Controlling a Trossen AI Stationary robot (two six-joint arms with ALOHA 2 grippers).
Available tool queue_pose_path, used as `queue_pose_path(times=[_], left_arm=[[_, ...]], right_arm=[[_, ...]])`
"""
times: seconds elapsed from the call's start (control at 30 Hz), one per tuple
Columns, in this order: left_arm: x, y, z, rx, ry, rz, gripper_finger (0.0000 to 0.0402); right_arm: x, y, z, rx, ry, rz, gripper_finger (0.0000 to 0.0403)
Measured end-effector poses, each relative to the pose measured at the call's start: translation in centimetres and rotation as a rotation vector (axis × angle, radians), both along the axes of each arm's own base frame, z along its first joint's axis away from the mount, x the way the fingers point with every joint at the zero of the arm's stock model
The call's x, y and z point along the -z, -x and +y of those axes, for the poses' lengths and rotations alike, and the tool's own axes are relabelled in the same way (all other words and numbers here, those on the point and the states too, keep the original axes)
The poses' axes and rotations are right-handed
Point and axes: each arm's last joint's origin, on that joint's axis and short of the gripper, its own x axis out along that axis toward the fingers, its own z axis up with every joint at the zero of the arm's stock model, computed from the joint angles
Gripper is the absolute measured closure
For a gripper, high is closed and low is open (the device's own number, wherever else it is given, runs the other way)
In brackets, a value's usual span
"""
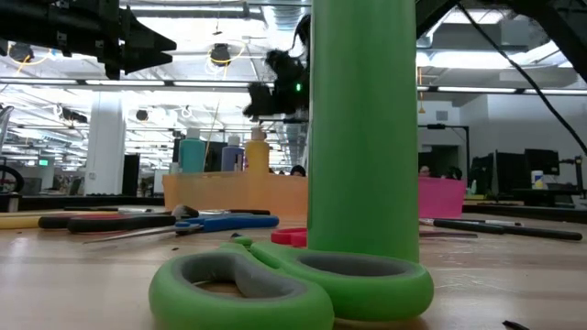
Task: Pick & Place Paint Supplies
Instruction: Put the yellow paint bottle into the orange bin
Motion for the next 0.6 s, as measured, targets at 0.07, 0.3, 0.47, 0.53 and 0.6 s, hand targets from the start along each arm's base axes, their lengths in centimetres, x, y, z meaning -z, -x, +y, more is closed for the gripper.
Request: queue_pose_path(times=[0.07,0.3,0.47,0.53,0.6], left_arm=[[0.0,0.0,0.0,0.000,0.000,0.000,0.0202],[0.0,0.0,0.0,-0.001,0.000,-0.001,0.0202],[0.0,0.0,0.0,-0.001,0.000,-0.001,0.0202],[0.0,0.0,0.0,0.000,0.000,-0.001,0.0202],[0.0,0.0,0.0,0.000,0.000,-0.001,0.0202]], right_arm=[[-1.3,0.2,0.4,-0.010,0.021,-0.017,0.0193],[-3.5,0.9,1.1,-0.023,0.003,-0.071,0.0238],[-3.1,1.1,0.0,-0.040,-0.048,-0.074,0.0378],[-3.0,1.3,-0.5,-0.025,-0.074,-0.080,0.0388],[-2.9,1.5,-1.1,-0.010,-0.109,-0.097,0.0382]])
